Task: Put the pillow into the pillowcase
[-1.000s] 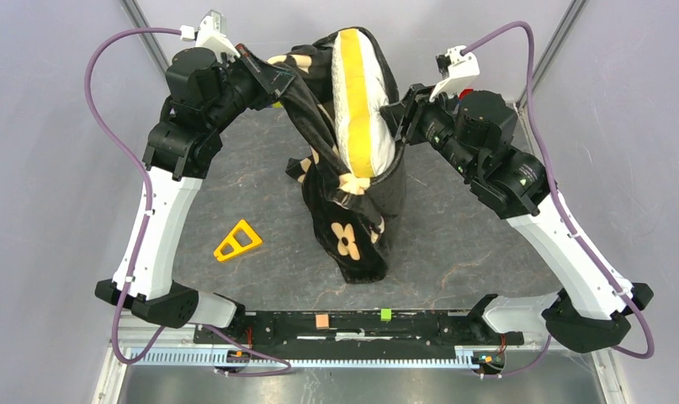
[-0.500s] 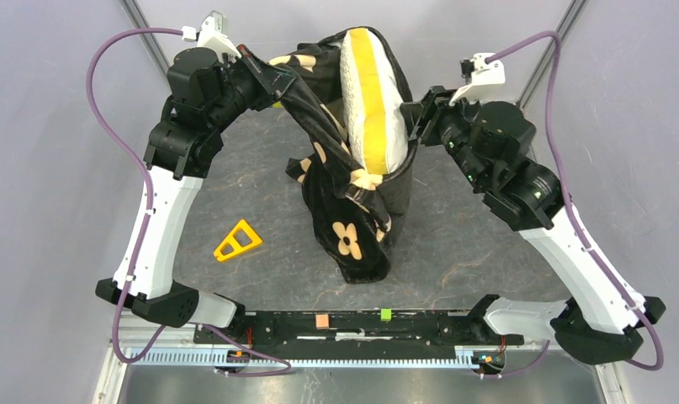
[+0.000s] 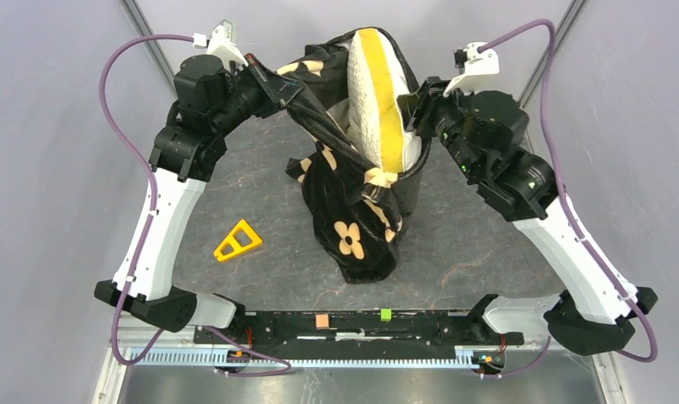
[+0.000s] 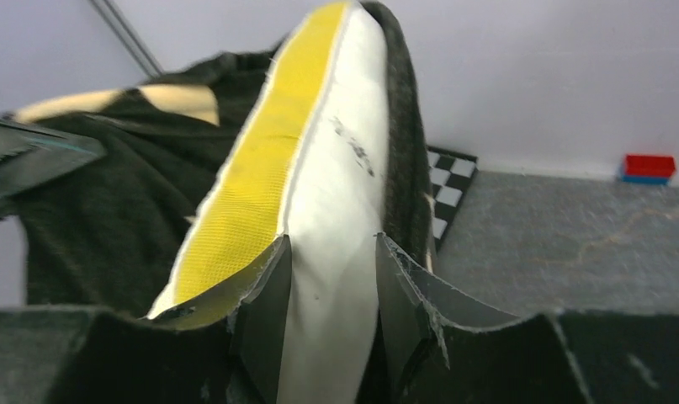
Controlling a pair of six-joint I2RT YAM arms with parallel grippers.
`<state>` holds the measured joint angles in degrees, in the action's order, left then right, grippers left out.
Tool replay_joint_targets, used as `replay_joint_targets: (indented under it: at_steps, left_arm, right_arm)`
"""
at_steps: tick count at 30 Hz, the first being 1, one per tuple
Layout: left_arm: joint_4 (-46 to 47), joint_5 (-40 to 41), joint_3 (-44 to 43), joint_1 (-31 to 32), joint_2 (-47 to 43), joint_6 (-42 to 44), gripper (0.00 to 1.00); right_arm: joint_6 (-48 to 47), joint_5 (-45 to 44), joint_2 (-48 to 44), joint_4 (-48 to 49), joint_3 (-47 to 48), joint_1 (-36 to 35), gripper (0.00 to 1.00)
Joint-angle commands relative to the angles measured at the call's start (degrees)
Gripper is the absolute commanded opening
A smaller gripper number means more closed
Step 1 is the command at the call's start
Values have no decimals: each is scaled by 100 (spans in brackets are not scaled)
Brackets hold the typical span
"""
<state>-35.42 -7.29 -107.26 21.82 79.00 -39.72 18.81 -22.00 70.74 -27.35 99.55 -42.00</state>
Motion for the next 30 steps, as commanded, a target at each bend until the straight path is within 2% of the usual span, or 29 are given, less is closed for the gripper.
replay_joint_targets:
  at_steps: [1, 5, 12, 17, 22, 30]
  left_arm:
    - [326, -88, -121, -64, -226, -180, 2]
    - [291, -97, -146, -77, -227, -168, 2]
    - [281, -123, -176, -96, -227, -194, 2]
    - [256, -138, -205, -103, -223, -194, 2]
    - [232, -150, -259, -106, -218, -185, 2]
    - [211, -162, -324, -118, -185, -176, 2]
  right_arm:
    - [-47, -687, -65, -317, -62, 7, 47]
    - [-145, -922, -160, -347, -10, 15, 48]
    - [-216, -1095, -181, -494, 215, 57, 55]
    - [-182, -532, 97, -724, 454, 304, 56]
    - [-135, 122, 293, -824, 511, 472, 53]
    - [-62, 120, 308, -990, 277, 643, 46]
